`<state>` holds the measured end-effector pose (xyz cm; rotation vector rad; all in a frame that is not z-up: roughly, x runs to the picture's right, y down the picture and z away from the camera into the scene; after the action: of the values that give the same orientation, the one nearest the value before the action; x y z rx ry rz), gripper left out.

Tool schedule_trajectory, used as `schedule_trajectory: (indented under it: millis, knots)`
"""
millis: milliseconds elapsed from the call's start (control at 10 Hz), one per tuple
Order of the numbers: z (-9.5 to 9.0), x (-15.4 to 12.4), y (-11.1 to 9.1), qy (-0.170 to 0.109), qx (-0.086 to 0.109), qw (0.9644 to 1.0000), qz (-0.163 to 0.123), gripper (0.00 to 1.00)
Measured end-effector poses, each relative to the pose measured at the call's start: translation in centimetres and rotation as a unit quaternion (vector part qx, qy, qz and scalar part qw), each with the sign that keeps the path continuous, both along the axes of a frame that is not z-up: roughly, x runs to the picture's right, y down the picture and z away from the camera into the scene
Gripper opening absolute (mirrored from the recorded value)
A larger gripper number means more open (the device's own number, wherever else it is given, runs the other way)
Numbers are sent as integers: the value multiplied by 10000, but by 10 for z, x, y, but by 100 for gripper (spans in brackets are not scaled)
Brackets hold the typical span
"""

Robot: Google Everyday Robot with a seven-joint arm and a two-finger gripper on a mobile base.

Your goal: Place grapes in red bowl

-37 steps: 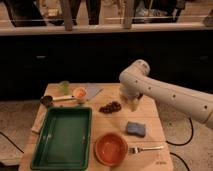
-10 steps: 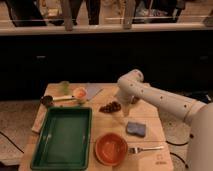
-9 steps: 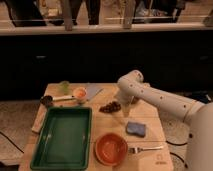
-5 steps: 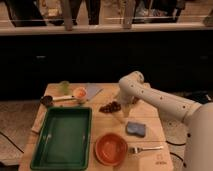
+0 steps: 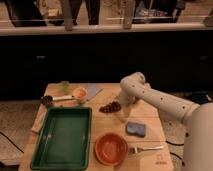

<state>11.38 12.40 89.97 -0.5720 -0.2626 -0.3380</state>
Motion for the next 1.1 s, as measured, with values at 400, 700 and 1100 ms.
schedule_trajectory:
  millis: [400,700,1100]
  knots:
    - [4,4,3,-21,-49,10000,29,80]
    - [4,5,3,-32,-66,10000,35,80]
    - [4,6,3,-51,-85,9999,42,60]
